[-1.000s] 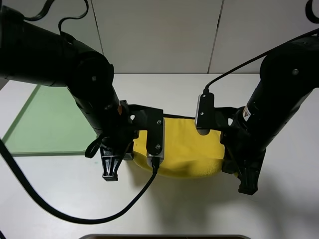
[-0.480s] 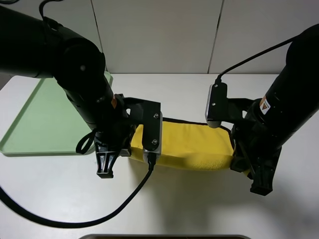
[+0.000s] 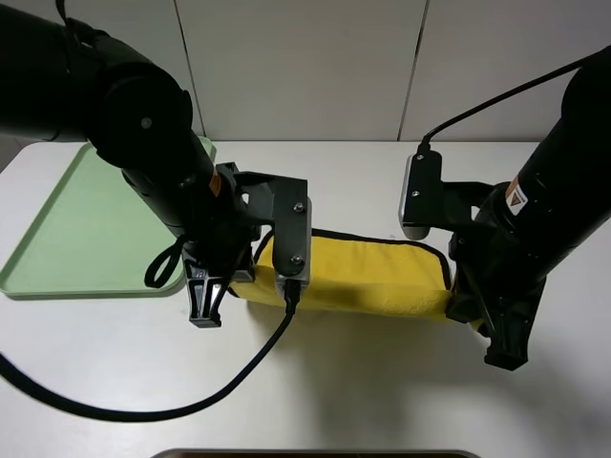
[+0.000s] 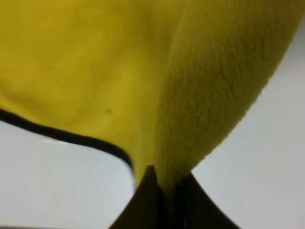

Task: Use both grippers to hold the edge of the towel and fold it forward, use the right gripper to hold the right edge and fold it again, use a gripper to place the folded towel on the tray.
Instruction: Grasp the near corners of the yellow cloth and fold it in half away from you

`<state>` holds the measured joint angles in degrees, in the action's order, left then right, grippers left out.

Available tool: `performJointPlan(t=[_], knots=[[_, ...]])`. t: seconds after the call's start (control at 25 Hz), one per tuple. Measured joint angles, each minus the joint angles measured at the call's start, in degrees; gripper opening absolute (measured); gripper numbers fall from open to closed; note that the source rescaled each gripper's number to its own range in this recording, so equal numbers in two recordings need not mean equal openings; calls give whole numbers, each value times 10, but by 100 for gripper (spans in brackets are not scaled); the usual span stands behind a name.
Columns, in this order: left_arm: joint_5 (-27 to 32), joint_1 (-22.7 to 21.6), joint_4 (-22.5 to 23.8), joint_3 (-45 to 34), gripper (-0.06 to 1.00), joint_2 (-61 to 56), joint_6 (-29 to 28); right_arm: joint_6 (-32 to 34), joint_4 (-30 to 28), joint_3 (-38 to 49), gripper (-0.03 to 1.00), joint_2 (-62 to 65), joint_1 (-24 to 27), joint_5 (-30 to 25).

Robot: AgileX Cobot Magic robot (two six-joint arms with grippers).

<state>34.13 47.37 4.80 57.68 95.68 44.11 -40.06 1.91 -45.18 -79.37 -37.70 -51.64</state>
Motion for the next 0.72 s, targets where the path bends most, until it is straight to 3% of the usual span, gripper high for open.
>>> performJointPlan(t=[0.12,0.32,0.72], knots=[[-25,-3,30,0,0,0,-1,18,-32,0,0,0,0,14],[-61,-32,39,1,0,13,-1,35,-76,0,0,0,0,52],[-97,-47,54,53,0,80,-1,52,-127,0,0,-51,4,92]])
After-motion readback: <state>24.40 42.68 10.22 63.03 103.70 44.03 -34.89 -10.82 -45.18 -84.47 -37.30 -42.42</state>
